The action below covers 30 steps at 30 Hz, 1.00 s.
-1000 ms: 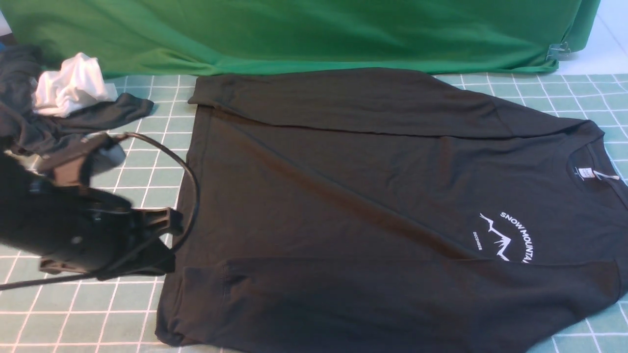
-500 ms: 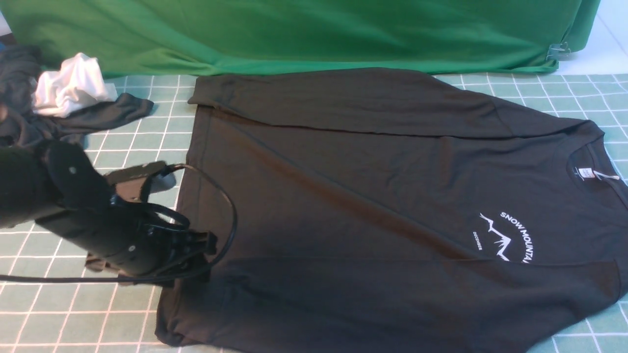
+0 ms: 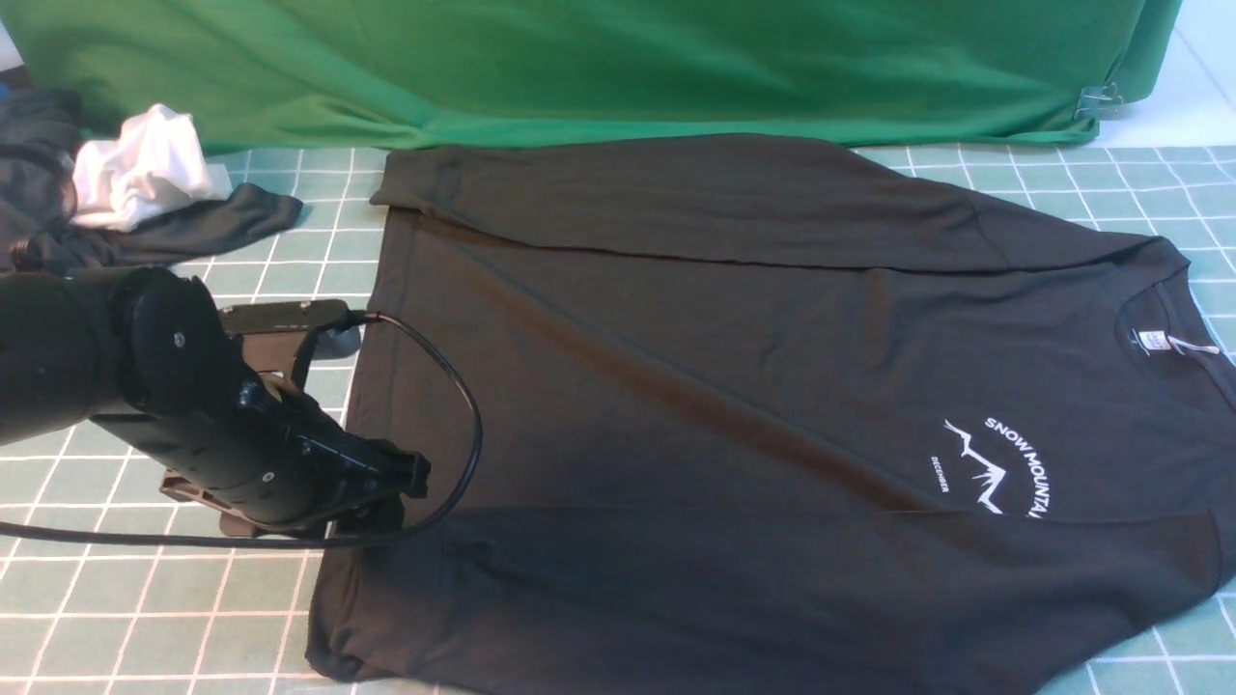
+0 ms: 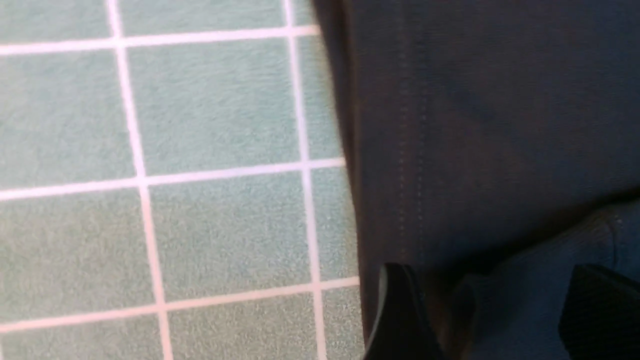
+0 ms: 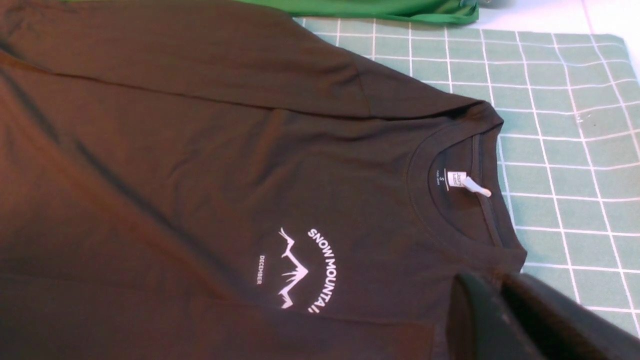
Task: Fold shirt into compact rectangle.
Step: 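Grasp the left edge of the dark T-shirt lying flat on the table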
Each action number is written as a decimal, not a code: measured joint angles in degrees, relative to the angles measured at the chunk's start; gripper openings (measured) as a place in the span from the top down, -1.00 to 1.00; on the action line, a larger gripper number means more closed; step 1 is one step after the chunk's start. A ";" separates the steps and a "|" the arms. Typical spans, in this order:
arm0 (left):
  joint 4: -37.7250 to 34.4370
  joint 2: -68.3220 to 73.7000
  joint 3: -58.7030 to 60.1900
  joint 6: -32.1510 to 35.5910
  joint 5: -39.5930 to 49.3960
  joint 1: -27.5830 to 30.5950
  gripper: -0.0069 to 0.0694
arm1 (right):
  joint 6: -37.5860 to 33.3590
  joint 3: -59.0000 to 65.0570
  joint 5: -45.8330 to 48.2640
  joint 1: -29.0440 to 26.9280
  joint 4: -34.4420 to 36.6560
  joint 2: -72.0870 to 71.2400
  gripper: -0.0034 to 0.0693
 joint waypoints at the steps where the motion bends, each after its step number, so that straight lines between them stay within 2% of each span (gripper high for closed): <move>1: -0.67 0.00 0.00 -0.37 0.25 0.00 -0.21 | 0.00 0.00 -0.05 0.00 0.00 0.00 0.69; 19: -4.93 4.73 0.07 -0.67 0.43 0.00 -0.20 | 0.00 0.00 -0.05 0.00 0.00 0.00 0.66; 23: -4.93 4.78 0.07 0.59 0.17 0.00 -0.08 | 0.00 0.00 -0.05 0.00 0.00 0.00 0.65; 30: -5.76 4.78 0.07 3.00 0.23 0.00 0.45 | 0.00 0.00 -0.05 0.00 0.00 0.00 0.62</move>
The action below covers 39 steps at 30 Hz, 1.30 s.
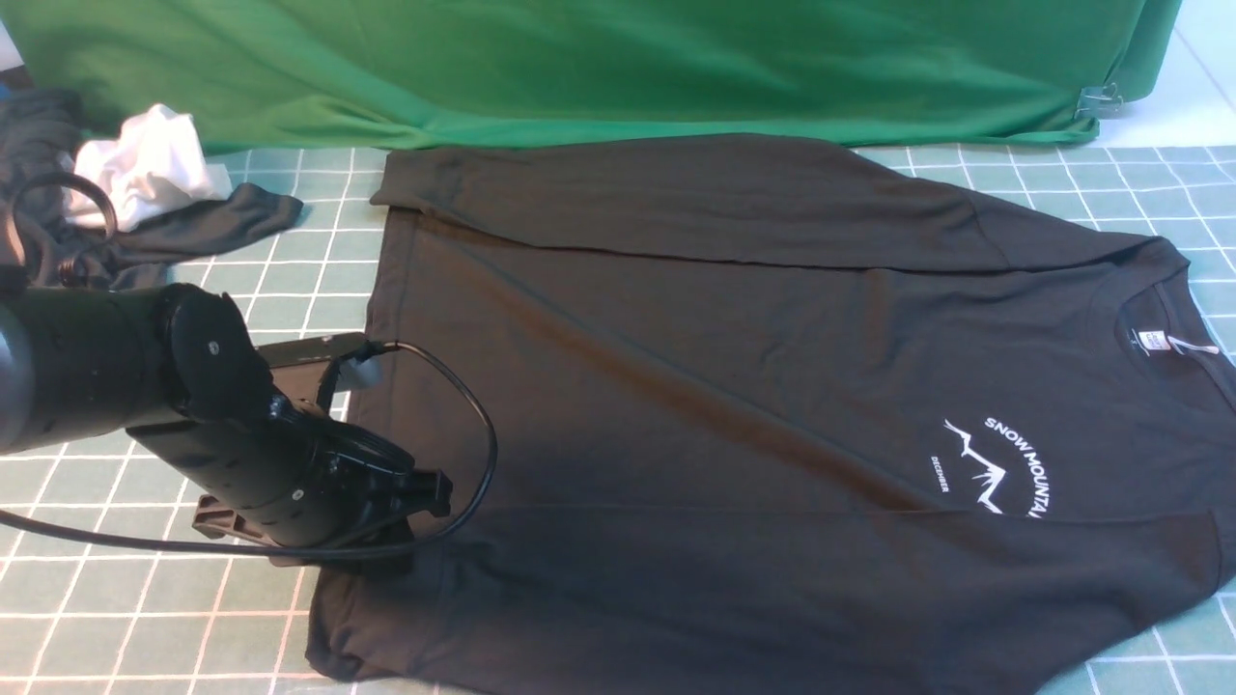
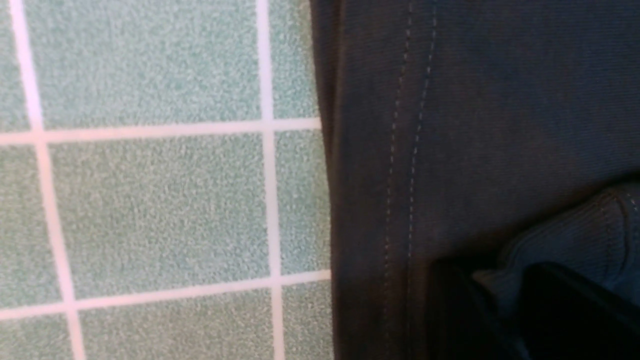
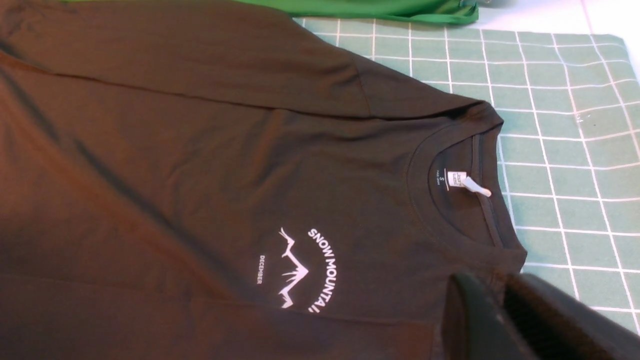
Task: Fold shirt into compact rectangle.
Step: 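Grasp the left edge of the dark T-shirt lying flat on the table, then fold the left side of the black T-shirt inward over its body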
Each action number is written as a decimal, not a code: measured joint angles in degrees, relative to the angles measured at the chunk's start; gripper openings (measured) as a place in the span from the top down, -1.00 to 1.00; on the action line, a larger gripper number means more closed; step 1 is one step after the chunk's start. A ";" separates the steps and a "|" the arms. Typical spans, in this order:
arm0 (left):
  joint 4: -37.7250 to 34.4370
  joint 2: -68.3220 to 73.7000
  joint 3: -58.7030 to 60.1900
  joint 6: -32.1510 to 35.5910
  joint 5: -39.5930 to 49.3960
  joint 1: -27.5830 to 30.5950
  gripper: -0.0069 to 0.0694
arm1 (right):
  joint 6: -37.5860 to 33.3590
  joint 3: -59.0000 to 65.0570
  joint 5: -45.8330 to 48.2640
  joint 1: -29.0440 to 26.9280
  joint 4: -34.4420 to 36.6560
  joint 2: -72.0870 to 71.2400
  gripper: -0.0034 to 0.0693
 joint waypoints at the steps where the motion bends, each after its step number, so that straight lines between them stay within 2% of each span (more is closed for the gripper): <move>1: -0.01 0.00 0.00 0.18 0.00 0.00 0.50 | 0.00 0.00 0.00 0.00 0.00 0.00 0.62; 4: -0.19 0.00 0.00 0.55 0.08 0.00 0.72 | 0.00 0.00 0.00 0.00 0.00 0.00 0.62; 7: -0.19 -0.22 -0.95 0.74 1.46 0.00 0.78 | 0.00 0.00 0.00 0.00 0.00 0.00 0.61; 17: -0.19 -8.09 -10.56 -2.41 2.65 0.00 0.78 | 0.00 0.00 0.00 0.00 0.00 0.00 0.56; 22: 0.02 -8.44 -14.67 -4.62 -0.19 0.00 0.78 | 1.13 0.00 -0.07 0.00 0.00 0.00 0.51; 28: 1.12 -3.48 -20.53 -4.86 -1.65 0.00 0.78 | 1.51 0.00 -0.55 0.00 0.00 0.00 0.46; 39: 10.18 9.61 -28.32 -10.07 -2.80 0.00 0.78 | 1.51 0.00 -0.85 0.00 0.00 0.00 0.39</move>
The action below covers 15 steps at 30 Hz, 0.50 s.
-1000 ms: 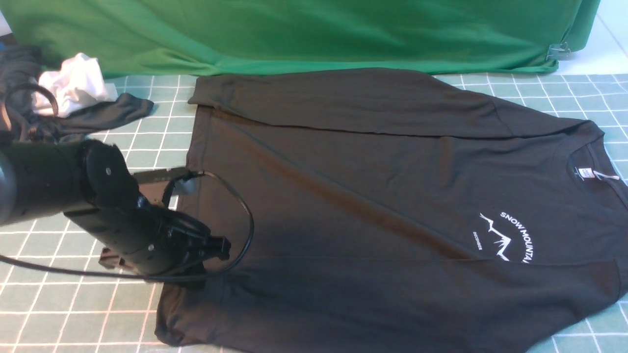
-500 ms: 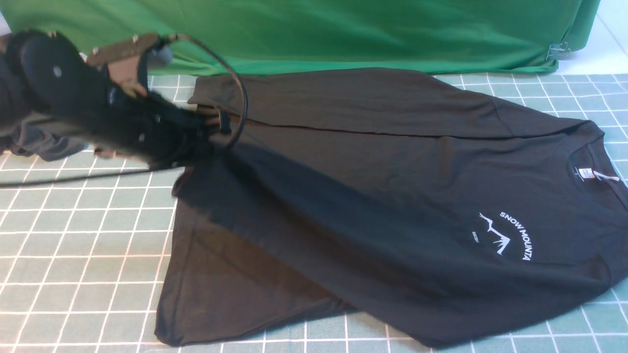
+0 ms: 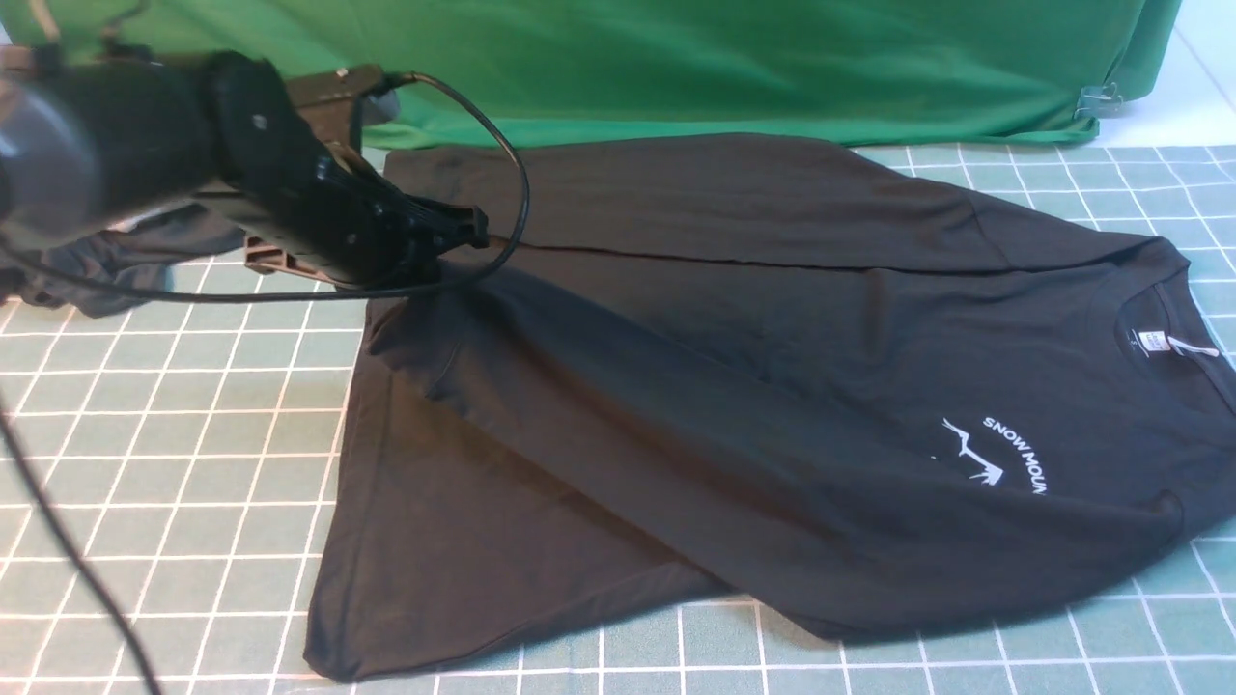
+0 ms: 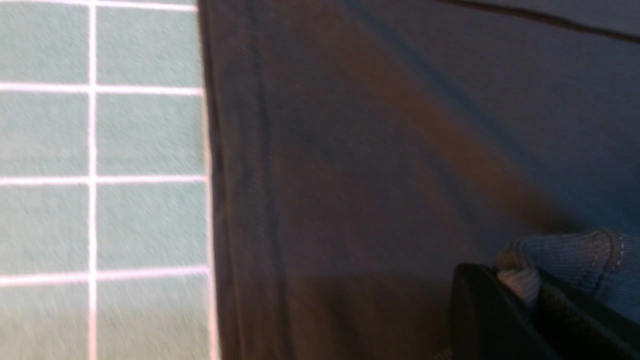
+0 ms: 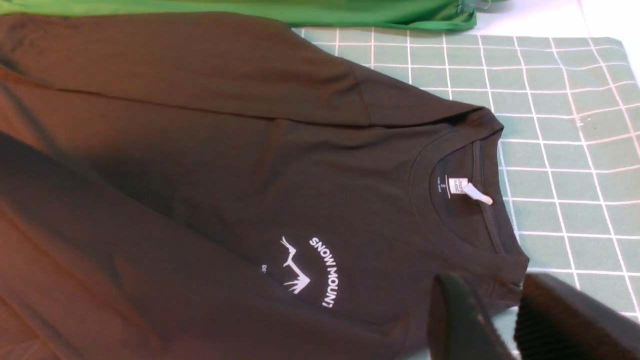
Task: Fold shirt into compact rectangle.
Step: 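Fold the left side of the black T-shirt inward over its body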
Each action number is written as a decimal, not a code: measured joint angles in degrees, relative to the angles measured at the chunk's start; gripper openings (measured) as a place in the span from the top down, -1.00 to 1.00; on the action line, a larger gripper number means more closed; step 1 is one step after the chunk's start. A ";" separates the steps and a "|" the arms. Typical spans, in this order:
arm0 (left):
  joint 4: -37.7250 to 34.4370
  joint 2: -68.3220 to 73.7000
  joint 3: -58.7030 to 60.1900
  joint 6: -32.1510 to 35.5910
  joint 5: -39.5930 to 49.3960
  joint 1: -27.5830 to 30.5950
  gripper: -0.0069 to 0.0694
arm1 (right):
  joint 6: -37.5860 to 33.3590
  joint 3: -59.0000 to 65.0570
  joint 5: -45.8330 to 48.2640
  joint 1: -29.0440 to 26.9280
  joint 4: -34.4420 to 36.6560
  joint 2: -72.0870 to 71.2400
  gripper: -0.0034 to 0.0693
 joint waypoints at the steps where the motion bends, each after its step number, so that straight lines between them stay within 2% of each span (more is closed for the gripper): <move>1: 1.17 2.17 -1.47 -1.25 -0.18 0.00 0.78 | 0.00 0.00 0.00 0.00 0.00 0.00 0.38; 10: 1.97 9.83 -8.61 -2.49 -0.61 0.00 0.78 | 0.00 0.00 0.00 0.00 0.00 0.00 0.33; 15: 9.78 11.72 -10.32 -5.30 -2.93 0.00 0.78 | 0.00 0.00 0.00 0.00 0.00 0.00 0.31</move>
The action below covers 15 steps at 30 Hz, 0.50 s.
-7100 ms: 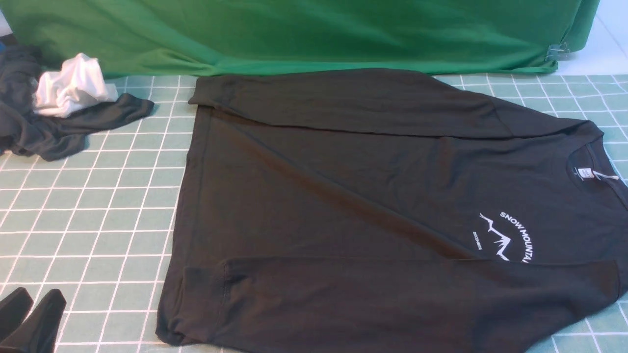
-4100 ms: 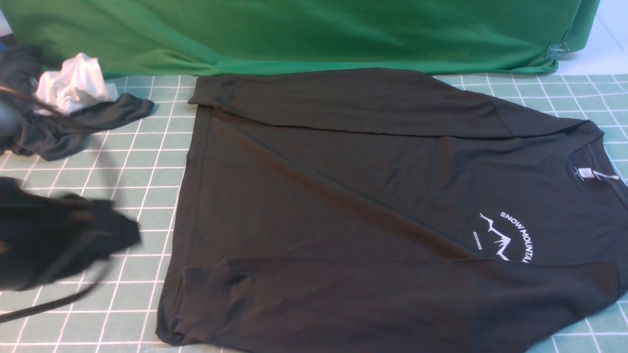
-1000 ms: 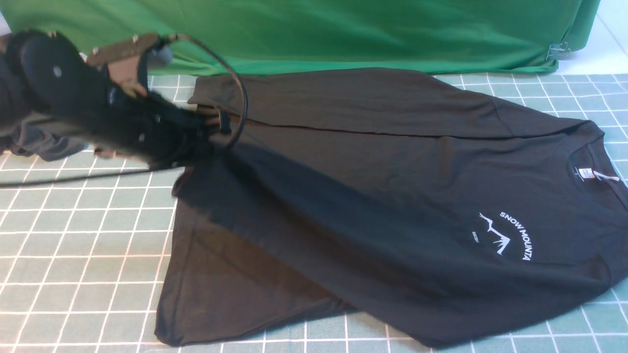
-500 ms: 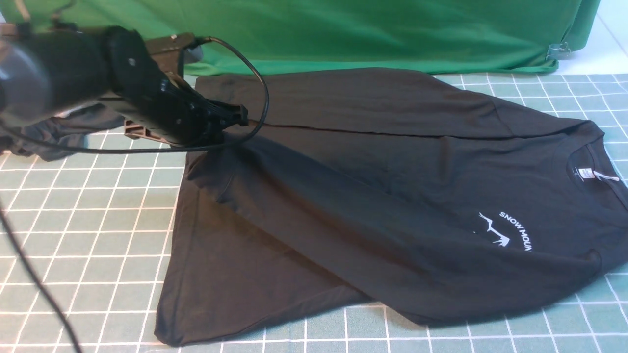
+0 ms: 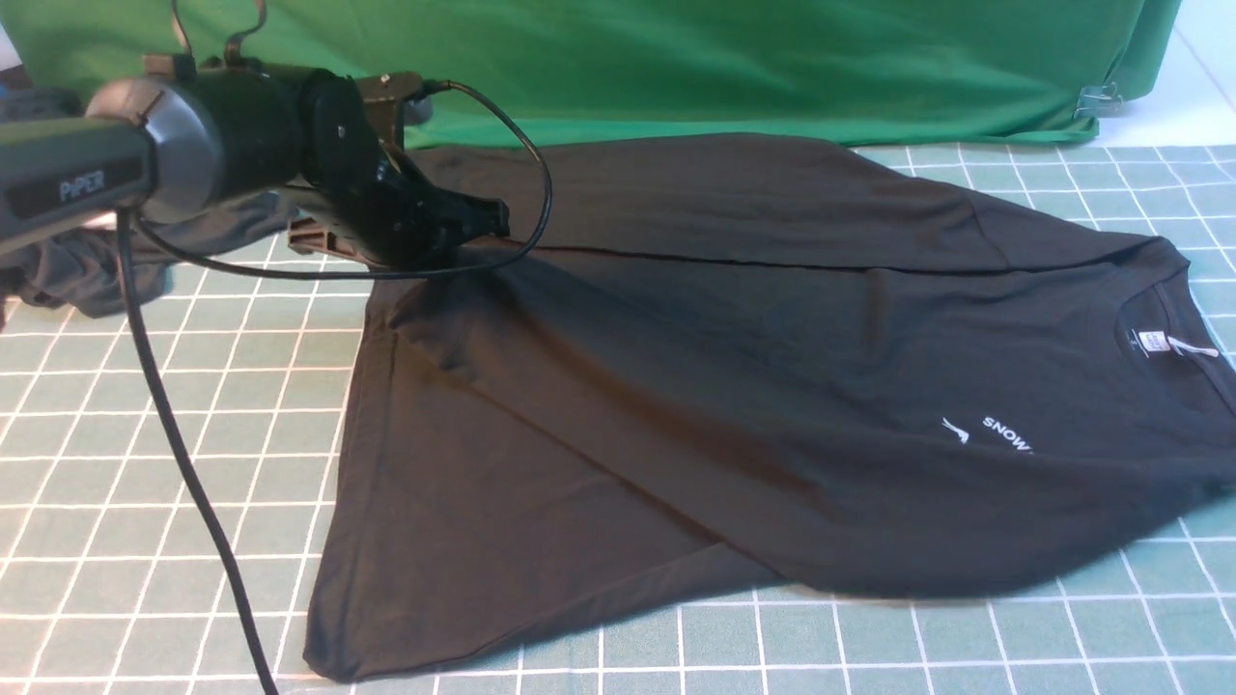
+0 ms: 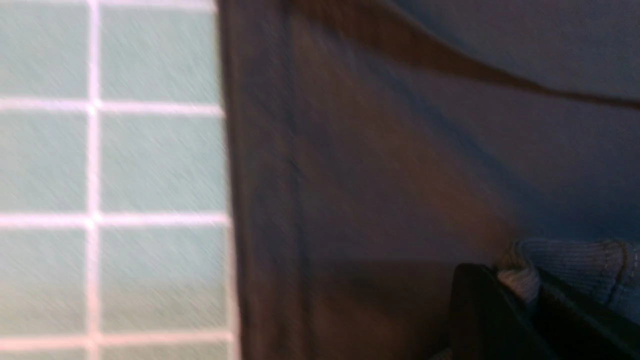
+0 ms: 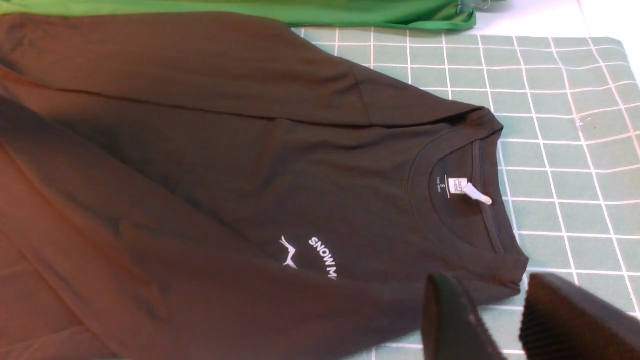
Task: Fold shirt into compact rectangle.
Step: 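Fold the left side of the black T-shirt inward over its body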
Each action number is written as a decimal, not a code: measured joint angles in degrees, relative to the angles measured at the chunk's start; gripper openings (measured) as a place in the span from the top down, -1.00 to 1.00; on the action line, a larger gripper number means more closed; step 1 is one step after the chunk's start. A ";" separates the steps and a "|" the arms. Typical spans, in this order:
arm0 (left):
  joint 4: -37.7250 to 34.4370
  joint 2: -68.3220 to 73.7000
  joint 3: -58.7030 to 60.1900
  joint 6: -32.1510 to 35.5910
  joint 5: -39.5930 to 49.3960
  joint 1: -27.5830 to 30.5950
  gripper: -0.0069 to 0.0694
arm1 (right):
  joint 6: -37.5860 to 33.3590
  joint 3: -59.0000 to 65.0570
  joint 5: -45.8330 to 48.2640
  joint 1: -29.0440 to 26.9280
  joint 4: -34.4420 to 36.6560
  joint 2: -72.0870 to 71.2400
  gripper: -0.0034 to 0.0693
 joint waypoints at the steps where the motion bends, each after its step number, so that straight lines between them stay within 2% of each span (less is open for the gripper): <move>1: 1.33 0.00 -0.07 -0.38 -0.66 0.00 0.78 | 0.00 0.00 0.00 0.00 0.00 0.00 0.31; 8: 2.86 0.47 -0.19 -1.46 -3.55 0.00 0.73 | 0.00 0.00 0.00 0.00 0.00 0.00 0.31; 11: 3.61 0.92 -0.34 -3.79 -3.88 0.14 0.59 | 0.00 0.00 0.00 0.00 0.00 0.00 0.29; 15: 3.64 1.11 -4.09 -10.63 0.41 2.34 0.25 | 0.00 0.00 0.00 0.00 0.00 0.00 0.26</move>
